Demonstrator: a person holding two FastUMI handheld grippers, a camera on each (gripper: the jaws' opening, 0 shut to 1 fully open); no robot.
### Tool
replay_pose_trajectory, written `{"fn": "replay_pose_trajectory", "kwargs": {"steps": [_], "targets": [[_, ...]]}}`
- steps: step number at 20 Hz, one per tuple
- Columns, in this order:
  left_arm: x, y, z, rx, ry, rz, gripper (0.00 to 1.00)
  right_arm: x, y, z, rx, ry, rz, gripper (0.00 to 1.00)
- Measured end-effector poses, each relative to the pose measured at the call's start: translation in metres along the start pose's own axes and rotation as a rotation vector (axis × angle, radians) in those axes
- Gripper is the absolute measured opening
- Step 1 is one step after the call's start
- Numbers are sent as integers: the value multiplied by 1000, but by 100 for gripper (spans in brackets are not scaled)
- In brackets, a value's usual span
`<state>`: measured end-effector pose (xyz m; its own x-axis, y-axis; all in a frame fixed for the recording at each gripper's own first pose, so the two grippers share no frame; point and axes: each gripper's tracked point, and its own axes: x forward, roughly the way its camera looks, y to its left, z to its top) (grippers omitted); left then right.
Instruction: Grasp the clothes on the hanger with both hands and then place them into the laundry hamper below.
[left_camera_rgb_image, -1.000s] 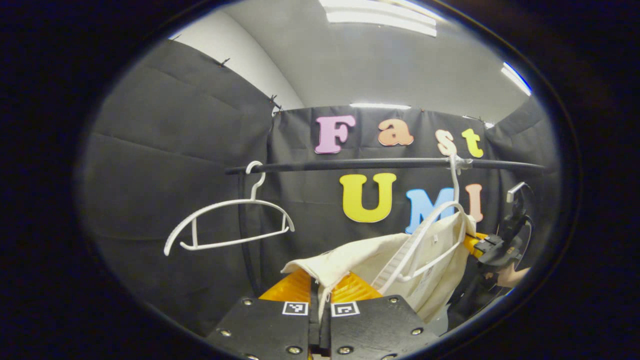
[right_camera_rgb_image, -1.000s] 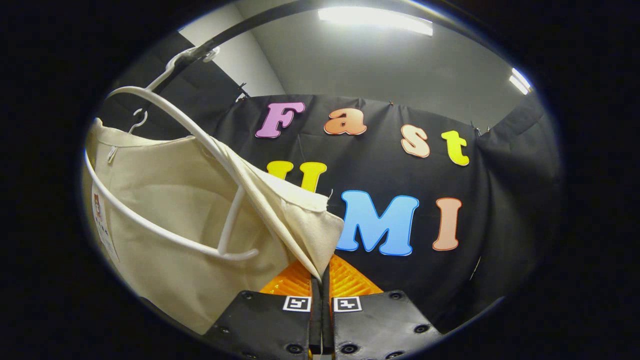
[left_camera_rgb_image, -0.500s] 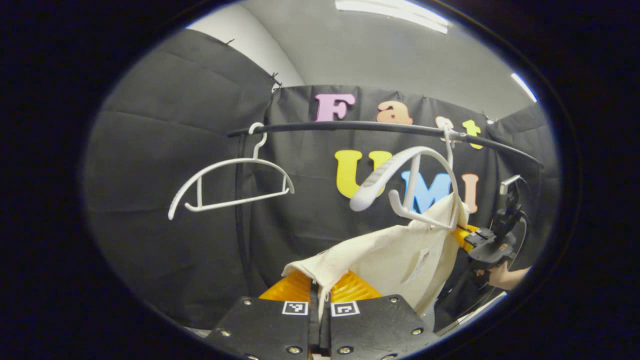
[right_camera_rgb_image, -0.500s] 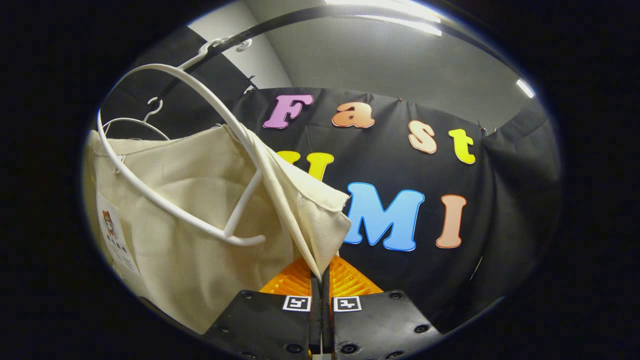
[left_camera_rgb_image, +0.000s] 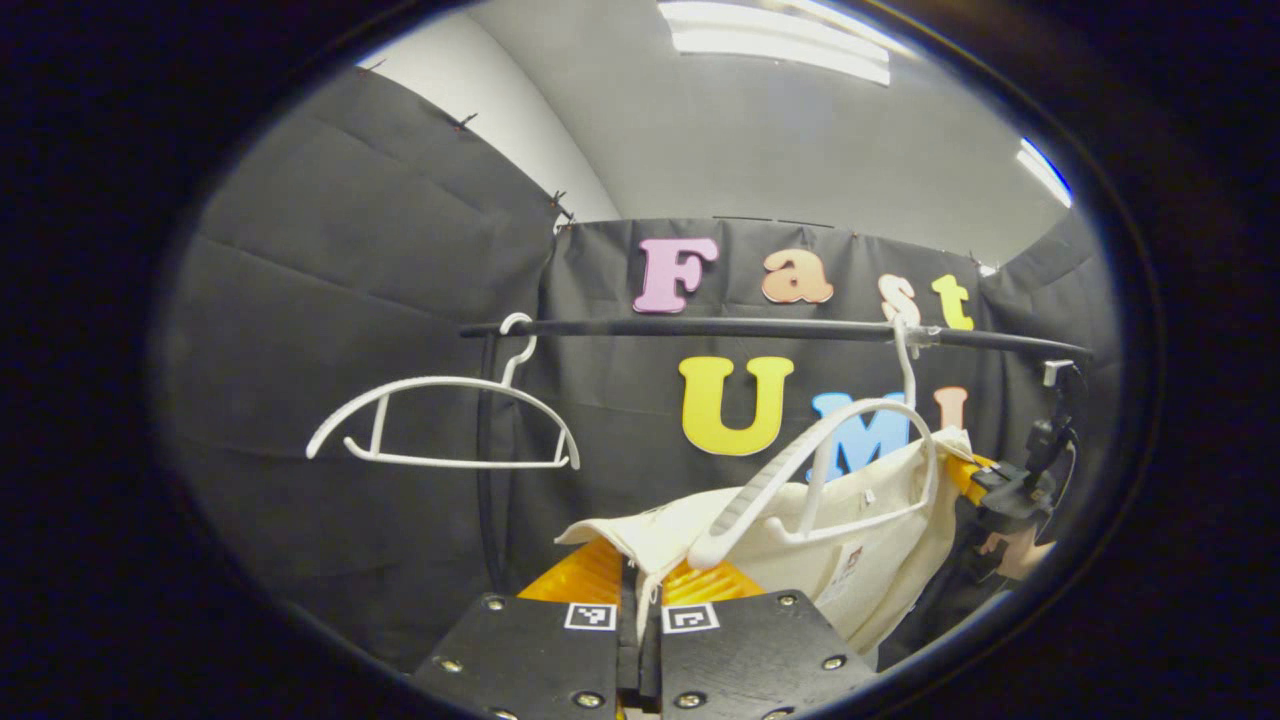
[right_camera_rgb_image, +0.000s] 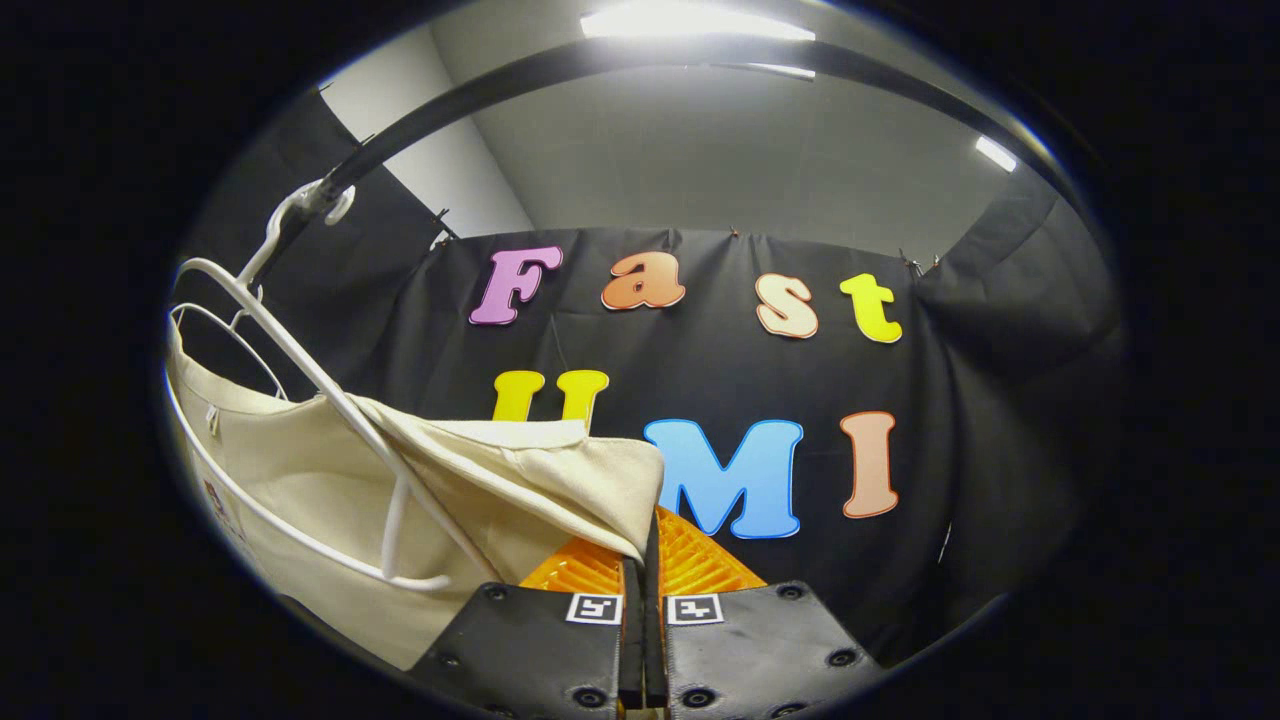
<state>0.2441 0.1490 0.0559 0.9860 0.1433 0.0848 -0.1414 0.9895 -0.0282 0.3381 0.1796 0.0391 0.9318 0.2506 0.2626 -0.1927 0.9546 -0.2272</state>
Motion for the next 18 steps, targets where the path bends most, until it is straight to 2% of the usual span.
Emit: {"fn": "replay_pose_trajectory", "kwargs": {"steps": [3,6,9,13,18], "targets": [[14,-5,-8,-20,8,-13,1,13,-1,-22,-23,35,8,2],[21,-6,-29,-82,40,10,2,17,-3,-53,-15,101,27,2],[14,-12,-54,-106,75,30,2,6,-3,-79,4,155,48,2],[-3,-21,-83,-81,131,62,2,-14,-7,-108,11,226,74,2],[-35,-25,-122,-93,209,89,2,-58,-16,-124,38,303,74,2]]}}
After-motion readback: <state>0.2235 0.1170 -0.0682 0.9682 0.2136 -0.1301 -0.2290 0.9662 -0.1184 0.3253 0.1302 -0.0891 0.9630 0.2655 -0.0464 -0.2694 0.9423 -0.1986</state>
